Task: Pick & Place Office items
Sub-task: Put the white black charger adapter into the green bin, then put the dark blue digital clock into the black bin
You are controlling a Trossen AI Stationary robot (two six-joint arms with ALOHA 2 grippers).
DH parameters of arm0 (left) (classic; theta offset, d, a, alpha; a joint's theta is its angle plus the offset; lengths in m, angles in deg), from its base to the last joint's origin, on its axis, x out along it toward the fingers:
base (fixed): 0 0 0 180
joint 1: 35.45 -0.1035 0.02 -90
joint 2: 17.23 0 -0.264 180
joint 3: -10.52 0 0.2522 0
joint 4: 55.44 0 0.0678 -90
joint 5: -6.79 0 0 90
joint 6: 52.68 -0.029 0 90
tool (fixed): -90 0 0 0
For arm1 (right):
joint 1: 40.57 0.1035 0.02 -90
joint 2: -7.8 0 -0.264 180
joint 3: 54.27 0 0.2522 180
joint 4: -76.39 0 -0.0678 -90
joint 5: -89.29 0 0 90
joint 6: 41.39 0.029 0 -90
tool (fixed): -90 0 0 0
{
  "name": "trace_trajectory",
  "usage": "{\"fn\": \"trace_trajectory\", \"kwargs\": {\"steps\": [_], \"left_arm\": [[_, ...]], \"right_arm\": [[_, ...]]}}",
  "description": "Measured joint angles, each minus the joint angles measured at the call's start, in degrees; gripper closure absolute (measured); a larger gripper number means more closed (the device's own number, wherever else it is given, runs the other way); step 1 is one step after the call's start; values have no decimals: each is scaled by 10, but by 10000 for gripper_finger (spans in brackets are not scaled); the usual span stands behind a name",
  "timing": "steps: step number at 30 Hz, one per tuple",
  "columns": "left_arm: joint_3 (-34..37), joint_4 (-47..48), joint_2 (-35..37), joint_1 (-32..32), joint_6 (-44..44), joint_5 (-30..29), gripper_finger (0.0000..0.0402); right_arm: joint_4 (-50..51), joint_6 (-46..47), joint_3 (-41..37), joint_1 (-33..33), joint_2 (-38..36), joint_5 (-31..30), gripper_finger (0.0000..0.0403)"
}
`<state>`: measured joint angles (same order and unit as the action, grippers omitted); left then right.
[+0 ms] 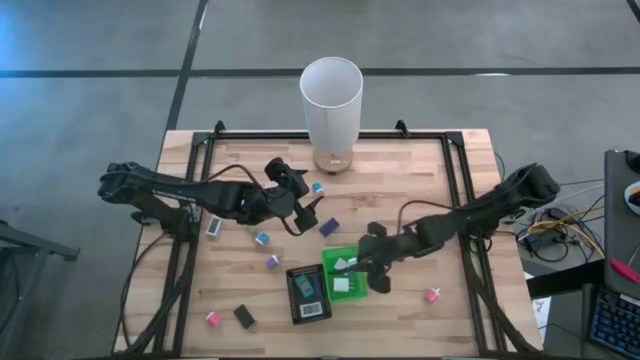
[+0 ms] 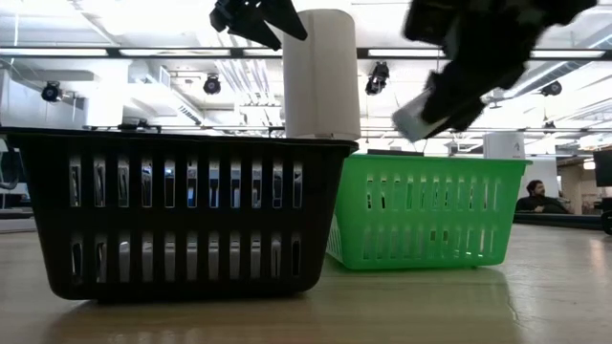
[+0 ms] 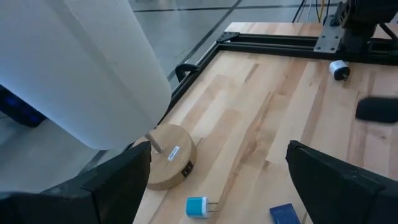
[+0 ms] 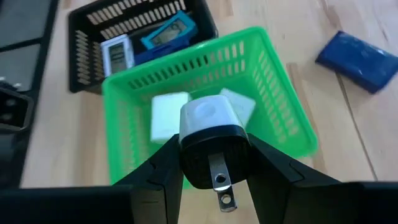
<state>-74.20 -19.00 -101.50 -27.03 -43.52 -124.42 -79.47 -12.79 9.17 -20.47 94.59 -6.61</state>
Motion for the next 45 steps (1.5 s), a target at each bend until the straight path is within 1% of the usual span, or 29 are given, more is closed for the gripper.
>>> {"fn": "trace_trajectory", "kwargs": {"steps": [2,4,8,12,14,20,21,26,30,31,35,37,39,42,45], "left_arm": [[0,0,0,0,0,0,32],[0,0,0,0,0,0,32],[0,4,0,0,0,0,32],[1,14,0,0,8,0,32],[1,25,0,0,20,1,32],[1,43,0,0,44,0,32],[1,43,0,0,46,0,32],[1,44,0,0,48,0,32],[1,44,0,0,48,0,32],[1,44,0,0,48,0,32],[1,44,0,0,53,0,32],[1,44,0,0,56,1,32],[1,44,0,0,57,1,32],[1,44,0,0,57,0,32],[1,44,0,0,58,1,32]], "right_arm": [[13,-7,33,-5,33,1,275],[49,-16,77,-7,65,-1,275],[159,-16,160,-4,125,-1,275],[223,-16,207,2,168,-14,275],[242,-16,220,1,180,-15,275],[250,-20,240,2,189,-16,275],[250,-22,240,3,188,-20,275],[249,-29,240,6,178,-77,275],[250,-27,238,6,175,-78,272],[250,-25,238,7,175,-78,260],[249,-11,233,7,175,-78,185],[249,-8,233,6,175,-78,158],[249,-5,232,6,175,-78,140],[249,-10,232,6,175,-81,127],[255,-21,235,7,175,-122,122]]}}
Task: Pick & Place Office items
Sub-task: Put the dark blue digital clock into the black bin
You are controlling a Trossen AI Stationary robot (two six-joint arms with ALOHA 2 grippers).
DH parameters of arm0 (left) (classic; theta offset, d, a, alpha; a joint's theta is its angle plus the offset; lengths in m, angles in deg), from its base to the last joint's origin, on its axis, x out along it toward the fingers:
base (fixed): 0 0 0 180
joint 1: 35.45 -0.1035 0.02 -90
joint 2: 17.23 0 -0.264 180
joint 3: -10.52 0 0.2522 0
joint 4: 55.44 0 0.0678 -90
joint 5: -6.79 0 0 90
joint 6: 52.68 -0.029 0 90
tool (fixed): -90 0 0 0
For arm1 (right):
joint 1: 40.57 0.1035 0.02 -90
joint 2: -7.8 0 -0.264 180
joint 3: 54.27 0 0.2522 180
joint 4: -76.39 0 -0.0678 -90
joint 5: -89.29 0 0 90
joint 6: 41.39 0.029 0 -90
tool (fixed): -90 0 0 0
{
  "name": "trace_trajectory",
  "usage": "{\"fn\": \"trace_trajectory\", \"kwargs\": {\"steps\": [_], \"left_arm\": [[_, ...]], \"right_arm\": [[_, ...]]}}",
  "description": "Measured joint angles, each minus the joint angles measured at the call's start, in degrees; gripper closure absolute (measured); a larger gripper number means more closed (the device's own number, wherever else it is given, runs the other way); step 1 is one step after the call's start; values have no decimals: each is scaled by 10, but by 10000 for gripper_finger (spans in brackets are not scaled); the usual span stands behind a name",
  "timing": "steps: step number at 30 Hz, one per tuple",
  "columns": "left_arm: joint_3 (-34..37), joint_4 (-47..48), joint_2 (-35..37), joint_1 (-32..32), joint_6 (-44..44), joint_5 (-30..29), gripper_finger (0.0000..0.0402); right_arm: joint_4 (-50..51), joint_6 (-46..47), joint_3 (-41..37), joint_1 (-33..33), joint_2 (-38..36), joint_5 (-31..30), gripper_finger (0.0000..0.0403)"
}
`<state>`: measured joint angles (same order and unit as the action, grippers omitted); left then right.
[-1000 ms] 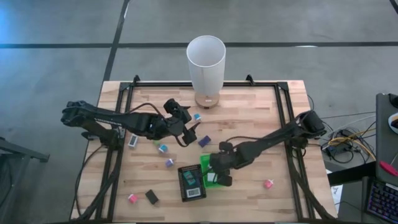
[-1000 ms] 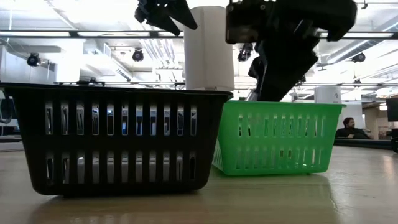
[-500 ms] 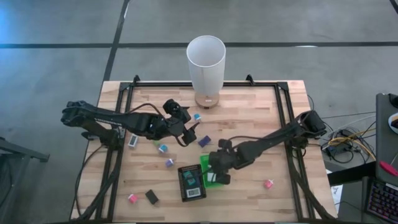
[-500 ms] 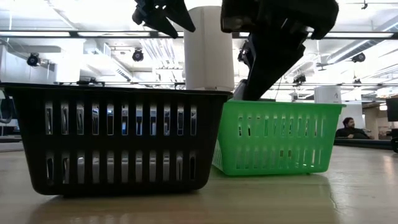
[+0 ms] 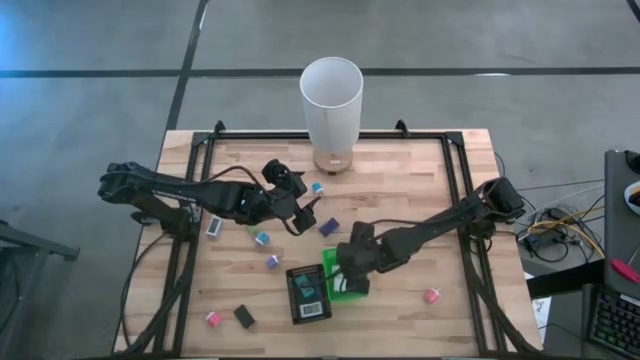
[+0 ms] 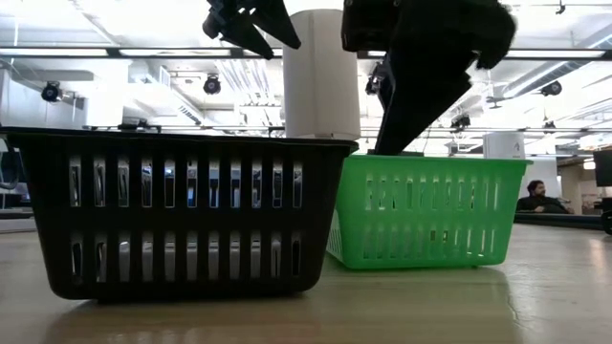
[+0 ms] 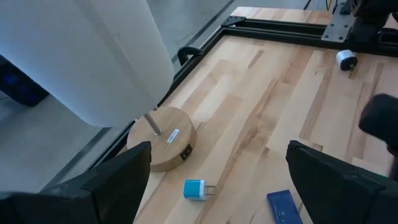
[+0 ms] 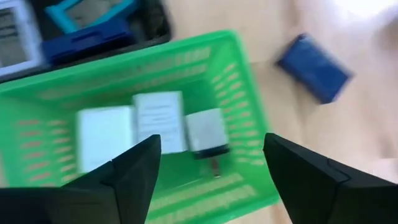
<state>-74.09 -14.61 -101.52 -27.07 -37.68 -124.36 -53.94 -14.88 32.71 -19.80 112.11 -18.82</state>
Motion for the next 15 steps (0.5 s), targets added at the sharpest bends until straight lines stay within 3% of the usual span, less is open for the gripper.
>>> {"fn": "trace_trajectory", "kwargs": {"steps": [7,11,15], "left_arm": [[4,-2,0,0,49,0,32],[43,-30,-2,0,83,2,32],[108,-120,-3,0,97,5,32]], "right_arm": [[117,32,10,19,-24,-137,126],[244,133,10,48,-59,-250,126],[325,239,9,84,-100,-318,124]]}}
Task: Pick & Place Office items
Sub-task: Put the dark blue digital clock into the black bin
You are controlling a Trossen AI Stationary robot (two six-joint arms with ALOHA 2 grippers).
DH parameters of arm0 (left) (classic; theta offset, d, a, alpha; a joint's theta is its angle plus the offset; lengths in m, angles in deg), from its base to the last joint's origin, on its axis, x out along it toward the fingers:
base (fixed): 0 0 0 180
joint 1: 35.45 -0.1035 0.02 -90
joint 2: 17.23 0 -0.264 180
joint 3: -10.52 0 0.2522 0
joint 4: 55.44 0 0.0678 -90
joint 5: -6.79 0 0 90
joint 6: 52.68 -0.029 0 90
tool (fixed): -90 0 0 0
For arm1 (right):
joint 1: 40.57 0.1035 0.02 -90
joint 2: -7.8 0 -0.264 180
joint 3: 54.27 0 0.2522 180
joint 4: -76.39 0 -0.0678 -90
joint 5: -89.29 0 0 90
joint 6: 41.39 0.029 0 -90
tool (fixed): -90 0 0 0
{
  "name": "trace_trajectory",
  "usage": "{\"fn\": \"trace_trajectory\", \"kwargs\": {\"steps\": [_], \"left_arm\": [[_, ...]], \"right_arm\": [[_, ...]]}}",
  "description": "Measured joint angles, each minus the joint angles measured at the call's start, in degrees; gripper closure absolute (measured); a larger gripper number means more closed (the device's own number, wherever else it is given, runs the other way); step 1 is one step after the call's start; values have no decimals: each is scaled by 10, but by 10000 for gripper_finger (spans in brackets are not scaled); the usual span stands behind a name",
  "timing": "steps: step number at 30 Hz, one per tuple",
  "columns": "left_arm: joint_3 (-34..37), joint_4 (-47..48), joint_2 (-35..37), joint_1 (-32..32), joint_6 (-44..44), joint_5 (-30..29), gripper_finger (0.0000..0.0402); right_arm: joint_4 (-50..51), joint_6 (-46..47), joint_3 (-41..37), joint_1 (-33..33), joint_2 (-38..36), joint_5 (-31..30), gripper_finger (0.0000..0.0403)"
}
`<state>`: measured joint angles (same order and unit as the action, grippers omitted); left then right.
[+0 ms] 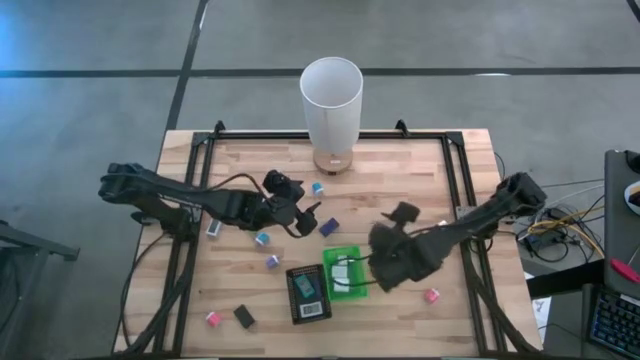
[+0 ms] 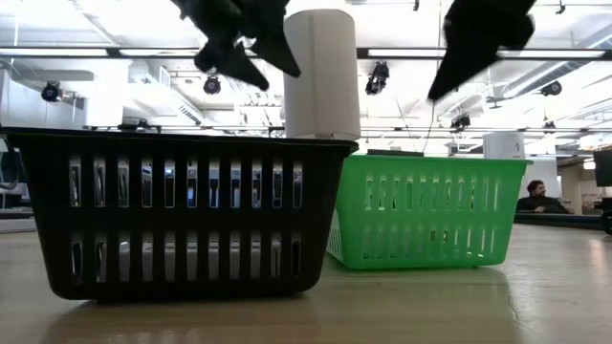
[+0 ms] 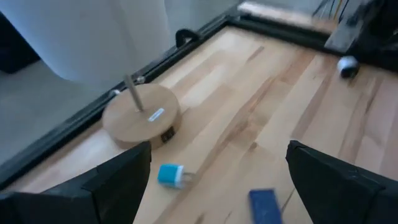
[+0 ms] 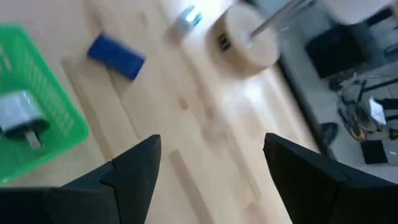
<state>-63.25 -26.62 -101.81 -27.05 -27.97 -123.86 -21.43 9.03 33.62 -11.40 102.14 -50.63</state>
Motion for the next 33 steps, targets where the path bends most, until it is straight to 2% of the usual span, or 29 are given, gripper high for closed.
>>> {"fn": "trace_trajectory", "kwargs": {"steps": [5,8,13,23,26,29,33], "left_arm": [[79,-179,0,-2,18,-1,32],[112,-249,0,-2,11,-6,32],[134,-271,2,-2,-13,-19,32],[144,-272,2,-3,-6,-22,32],[144,-305,0,-11,18,-15,32],[131,-315,-2,-40,39,65,32],[99,-274,-11,-102,123,223,33]], "right_arm": [[2,22,0,39,-49,-101,127],[2,28,-3,58,-68,-147,129],[3,30,-12,76,-90,-180,126],[4,19,-31,77,-115,-200,138],[3,18,-31,77,-118,-224,141],[3,17,-30,77,-118,-245,142],[2,22,-29,77,-118,-262,136]]}}
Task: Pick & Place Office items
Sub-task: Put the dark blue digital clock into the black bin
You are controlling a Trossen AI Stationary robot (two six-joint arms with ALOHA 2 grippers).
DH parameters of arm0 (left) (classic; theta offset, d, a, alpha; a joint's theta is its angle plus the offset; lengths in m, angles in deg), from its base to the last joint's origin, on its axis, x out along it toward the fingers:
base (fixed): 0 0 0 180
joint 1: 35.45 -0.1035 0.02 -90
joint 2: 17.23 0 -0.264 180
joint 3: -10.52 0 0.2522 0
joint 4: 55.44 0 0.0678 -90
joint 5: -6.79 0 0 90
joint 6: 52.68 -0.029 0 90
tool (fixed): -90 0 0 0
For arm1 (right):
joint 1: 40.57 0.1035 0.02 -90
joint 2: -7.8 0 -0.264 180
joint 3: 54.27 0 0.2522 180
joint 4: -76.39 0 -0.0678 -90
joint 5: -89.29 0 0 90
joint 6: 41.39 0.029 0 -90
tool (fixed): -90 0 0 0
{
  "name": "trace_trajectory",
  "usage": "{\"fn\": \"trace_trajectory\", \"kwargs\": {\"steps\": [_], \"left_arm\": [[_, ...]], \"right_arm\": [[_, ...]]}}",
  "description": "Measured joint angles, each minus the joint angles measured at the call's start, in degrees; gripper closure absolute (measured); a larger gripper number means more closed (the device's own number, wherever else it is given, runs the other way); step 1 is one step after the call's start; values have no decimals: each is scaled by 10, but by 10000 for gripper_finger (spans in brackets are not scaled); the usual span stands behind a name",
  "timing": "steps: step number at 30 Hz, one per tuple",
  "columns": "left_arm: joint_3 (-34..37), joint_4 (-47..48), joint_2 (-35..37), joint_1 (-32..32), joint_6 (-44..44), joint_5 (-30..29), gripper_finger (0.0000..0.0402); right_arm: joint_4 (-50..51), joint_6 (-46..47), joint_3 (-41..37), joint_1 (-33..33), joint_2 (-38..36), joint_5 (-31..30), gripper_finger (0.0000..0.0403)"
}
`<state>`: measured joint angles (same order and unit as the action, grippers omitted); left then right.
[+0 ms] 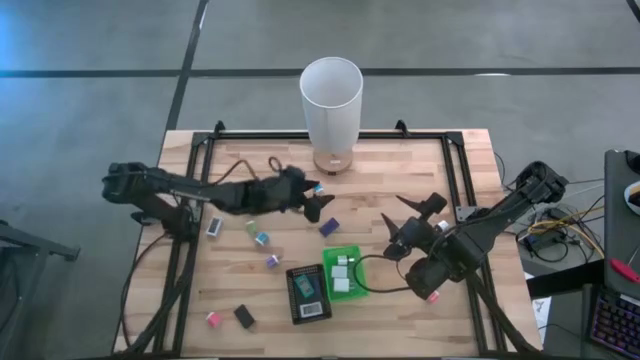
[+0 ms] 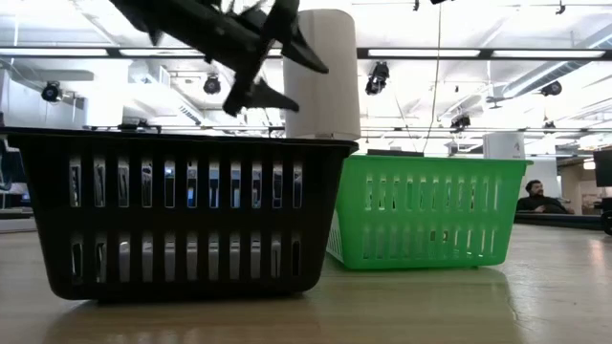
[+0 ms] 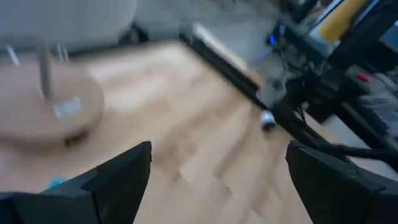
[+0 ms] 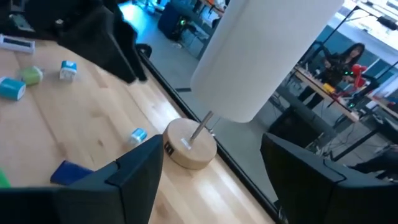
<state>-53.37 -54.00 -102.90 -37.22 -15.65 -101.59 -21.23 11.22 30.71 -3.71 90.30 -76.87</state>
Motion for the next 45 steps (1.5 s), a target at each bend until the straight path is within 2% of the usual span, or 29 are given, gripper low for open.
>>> {"fn": "trace_trajectory", "kwargs": {"steps": [3,6,9,13,21,32,39,45], "left_arm": [[-36,75,-5,-47,52,107,36],[-78,194,-7,-83,74,181,37],[-128,324,-8,-101,73,202,37],[-188,440,-27,-104,67,202,42],[-274,515,-127,-74,49,229,55],[-409,643,-283,-69,1,236,55],[-453,647,-342,-59,-22,238,55],[-455,637,-355,-46,-23,251,55]], "right_arm": [[0,1,0,0,0,-6,130],[-1,-1,0,0,0,-6,125],[-1,-3,-1,0,0,-5,122],[0,-3,-3,0,0,-4,122],[-1,-2,-3,0,0,-3,120],[-1,-3,-6,0,0,17,117],[0,-1,-10,0,0,28,115],[-1,35,-25,0,0,29,115]]}}
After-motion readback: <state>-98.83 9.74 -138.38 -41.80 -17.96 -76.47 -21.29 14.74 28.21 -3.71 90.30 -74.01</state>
